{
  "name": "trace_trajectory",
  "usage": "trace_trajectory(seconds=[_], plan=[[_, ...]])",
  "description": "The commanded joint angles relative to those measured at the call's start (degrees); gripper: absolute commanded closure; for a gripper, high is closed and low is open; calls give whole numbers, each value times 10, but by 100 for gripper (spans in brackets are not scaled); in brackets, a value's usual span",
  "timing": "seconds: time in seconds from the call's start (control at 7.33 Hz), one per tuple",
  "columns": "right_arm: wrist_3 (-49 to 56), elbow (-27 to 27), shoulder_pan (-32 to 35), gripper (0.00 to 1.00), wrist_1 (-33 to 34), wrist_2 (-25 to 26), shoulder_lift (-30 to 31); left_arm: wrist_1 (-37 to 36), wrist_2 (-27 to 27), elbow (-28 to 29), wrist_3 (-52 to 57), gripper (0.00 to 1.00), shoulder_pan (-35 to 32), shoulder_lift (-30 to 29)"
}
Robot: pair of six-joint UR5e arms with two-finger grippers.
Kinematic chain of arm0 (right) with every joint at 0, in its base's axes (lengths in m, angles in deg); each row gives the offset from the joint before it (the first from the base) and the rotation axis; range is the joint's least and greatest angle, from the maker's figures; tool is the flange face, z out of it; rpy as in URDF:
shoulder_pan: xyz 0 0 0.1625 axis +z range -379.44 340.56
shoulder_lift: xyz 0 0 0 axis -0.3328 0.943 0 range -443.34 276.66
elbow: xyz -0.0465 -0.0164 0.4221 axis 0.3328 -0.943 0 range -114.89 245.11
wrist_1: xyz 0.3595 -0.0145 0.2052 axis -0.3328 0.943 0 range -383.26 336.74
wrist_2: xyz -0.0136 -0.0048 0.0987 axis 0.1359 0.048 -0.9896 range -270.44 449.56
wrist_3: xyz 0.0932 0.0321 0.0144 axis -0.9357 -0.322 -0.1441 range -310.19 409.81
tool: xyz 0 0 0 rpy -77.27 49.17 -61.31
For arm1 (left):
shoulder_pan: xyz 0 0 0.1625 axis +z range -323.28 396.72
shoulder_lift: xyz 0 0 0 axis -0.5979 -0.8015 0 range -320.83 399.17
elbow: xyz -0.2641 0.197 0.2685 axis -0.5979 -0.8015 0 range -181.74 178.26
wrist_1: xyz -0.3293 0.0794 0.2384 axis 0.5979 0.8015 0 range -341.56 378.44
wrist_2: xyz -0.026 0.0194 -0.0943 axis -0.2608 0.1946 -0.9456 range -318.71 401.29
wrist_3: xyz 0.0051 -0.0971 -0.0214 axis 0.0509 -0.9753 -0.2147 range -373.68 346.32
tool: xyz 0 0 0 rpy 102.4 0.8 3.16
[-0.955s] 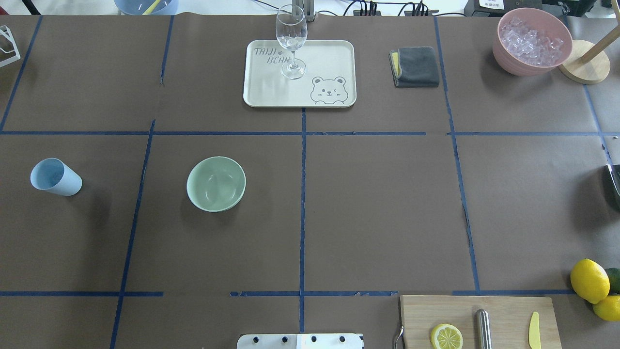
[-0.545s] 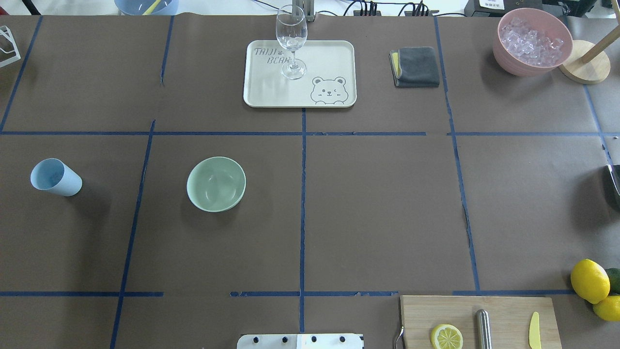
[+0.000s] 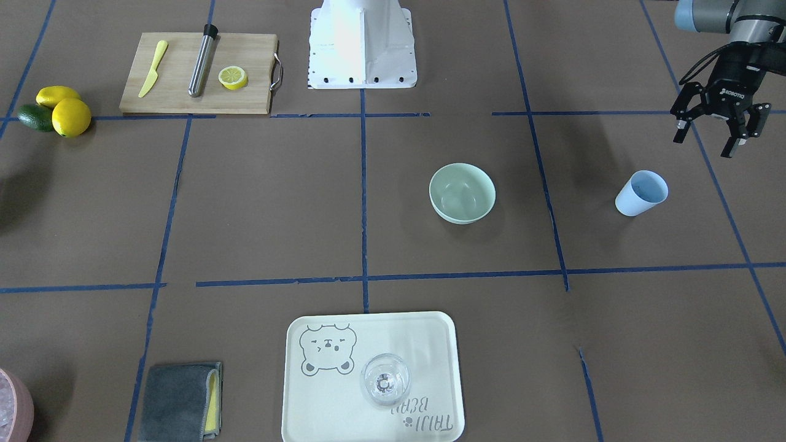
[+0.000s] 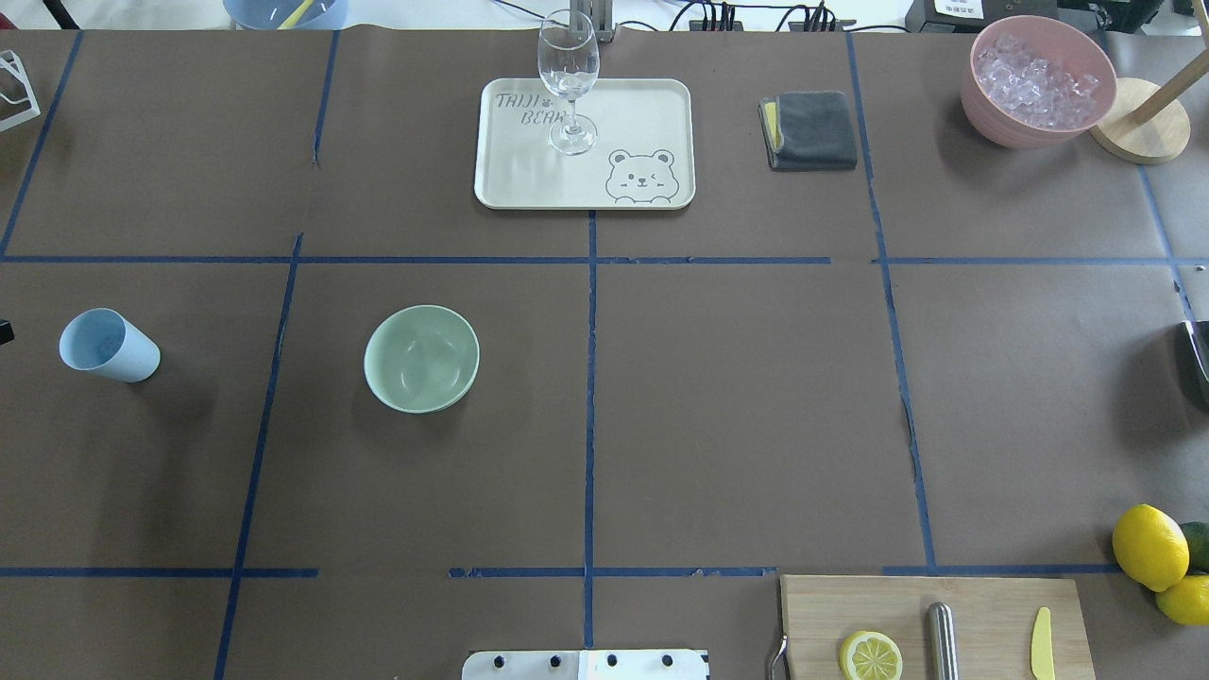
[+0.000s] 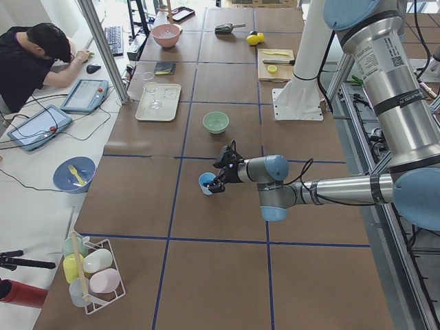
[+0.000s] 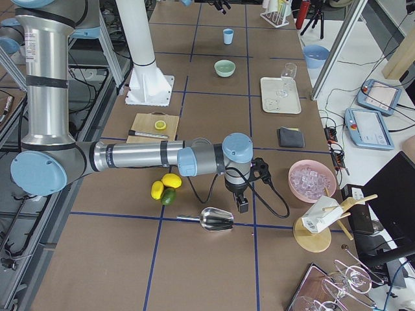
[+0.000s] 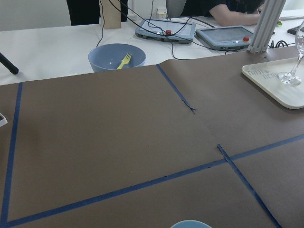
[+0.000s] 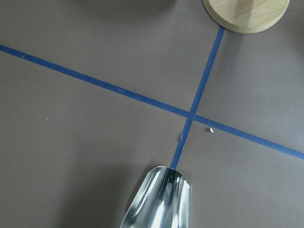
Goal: Pour ice into bowl
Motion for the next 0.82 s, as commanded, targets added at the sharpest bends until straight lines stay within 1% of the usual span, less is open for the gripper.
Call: trace_trajectory(seconds=[0.0,0.14,0.27,0.41,0.55,0.68], plan=[[0,0,0,0,-2,1,3,-4,156,7,-56,0,123,3],[0,-1,0,0,-3,1,6,-18,227,9,-96,0,183,3],[0,-2,0,0,-2,1,6,-55,285,18,-137,0,217,-3],[0,-2,0,0,-2,1,6,-89,322,21,-168,0,245,-17],[0,-2,0,0,-2,1,7,-130,350,30,-195,0,255,-38],[0,-1,0,0,-3,1,10,-147,369,58,-209,0,256,-69]])
